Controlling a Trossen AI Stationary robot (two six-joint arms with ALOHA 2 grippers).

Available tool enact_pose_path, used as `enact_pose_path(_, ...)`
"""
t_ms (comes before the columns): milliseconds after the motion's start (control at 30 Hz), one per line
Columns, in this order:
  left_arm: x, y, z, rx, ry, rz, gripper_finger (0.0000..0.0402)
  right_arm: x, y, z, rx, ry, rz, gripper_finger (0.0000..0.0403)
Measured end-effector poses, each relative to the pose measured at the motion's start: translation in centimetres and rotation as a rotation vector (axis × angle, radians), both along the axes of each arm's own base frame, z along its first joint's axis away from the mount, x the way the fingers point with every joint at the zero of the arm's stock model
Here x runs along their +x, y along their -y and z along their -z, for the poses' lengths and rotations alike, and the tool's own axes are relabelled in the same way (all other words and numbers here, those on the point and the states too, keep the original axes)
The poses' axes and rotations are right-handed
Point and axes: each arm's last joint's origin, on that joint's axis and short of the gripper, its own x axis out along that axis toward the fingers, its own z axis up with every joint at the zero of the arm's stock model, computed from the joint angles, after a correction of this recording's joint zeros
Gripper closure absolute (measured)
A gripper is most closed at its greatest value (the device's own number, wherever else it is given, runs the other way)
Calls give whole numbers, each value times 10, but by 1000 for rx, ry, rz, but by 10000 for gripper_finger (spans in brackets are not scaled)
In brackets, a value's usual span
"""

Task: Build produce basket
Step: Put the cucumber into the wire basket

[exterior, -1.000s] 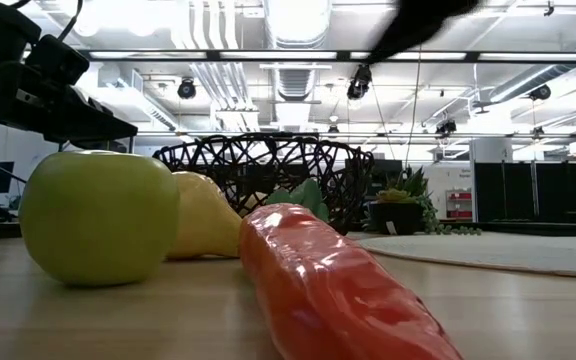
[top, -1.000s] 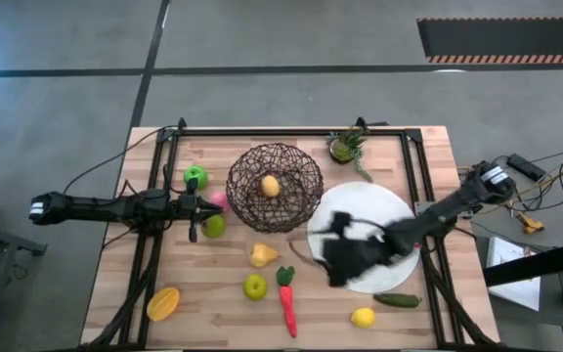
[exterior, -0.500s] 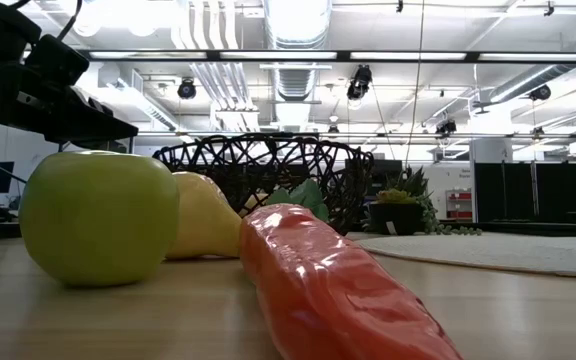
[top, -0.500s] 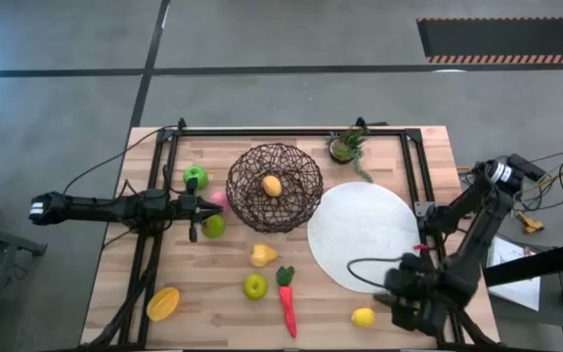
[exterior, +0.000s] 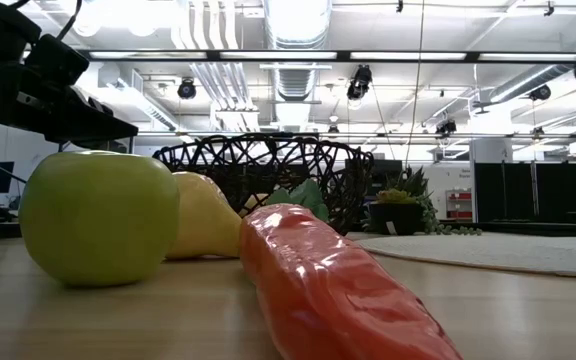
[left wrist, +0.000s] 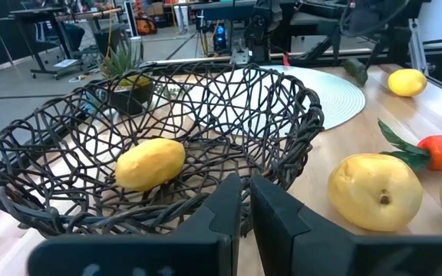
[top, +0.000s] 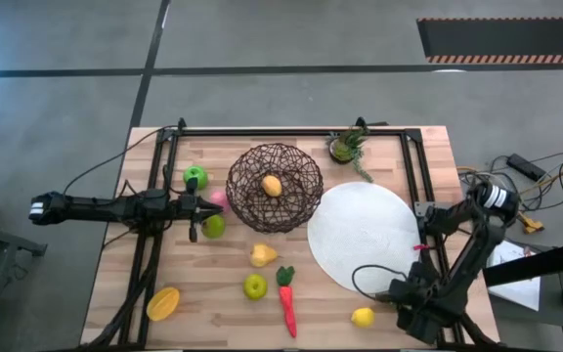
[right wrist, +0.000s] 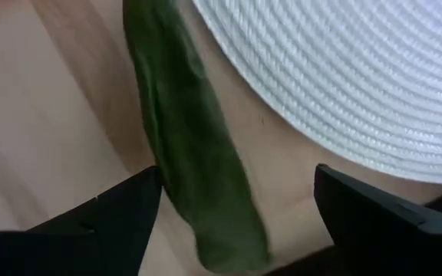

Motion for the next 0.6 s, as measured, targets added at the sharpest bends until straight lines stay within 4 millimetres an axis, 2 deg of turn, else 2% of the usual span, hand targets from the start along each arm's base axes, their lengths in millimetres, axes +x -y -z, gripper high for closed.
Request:
enact_pose_path(133, 0, 0, 0, 0, 0, 0, 388, 1, -2, 9, -27, -15, -28, 137)
enact_pose_path(367, 0, 0, 0, 0, 0, 0, 388, 12, -1, 8, -20, -21, -79, 276)
enact_pose_path(500, 0, 0, 0, 0, 0, 0, 388, 29, 1, -13, 39, 40, -92, 283)
enact_pose_path(600, 0, 0, 0, -2, 5, 0, 388, 42, 6, -33, 19, 93, -141, 283)
